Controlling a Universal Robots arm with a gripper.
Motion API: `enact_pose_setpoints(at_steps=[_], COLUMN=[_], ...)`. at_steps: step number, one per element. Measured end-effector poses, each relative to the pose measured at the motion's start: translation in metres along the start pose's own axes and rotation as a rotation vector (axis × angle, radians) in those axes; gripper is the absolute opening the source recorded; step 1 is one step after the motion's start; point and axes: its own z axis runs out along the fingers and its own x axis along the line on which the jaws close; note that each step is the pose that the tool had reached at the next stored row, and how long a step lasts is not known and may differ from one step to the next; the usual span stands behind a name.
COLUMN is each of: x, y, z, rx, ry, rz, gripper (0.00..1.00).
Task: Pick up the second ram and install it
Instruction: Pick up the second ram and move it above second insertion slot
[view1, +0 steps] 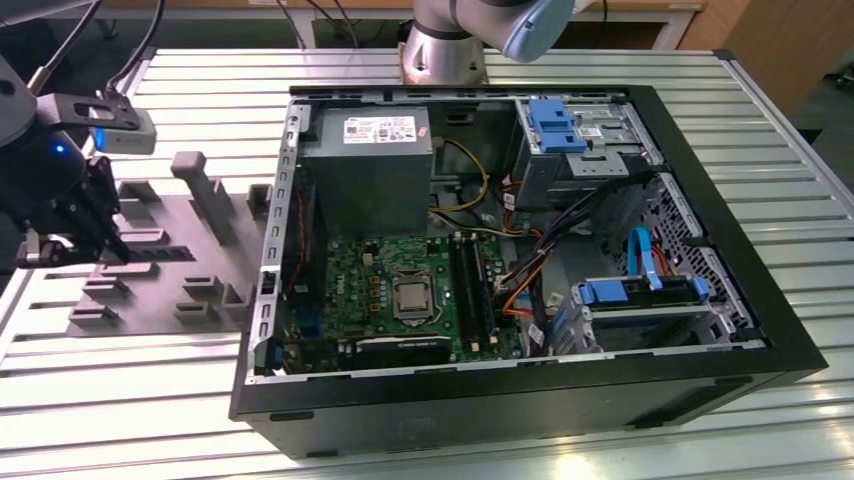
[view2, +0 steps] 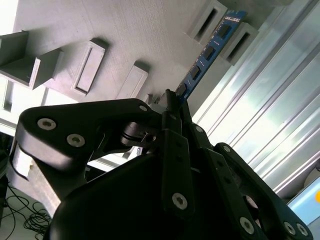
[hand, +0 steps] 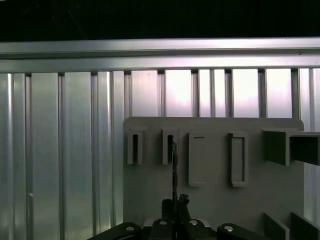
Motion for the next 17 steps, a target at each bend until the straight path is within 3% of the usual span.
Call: enact_pose_setpoints(at_steps=[17], x=[-0.0001], y=[-0.0001], z=[-0.0056], rx=[0.0001], ry=[-0.0001], rz=[0.0], gripper=[0.14])
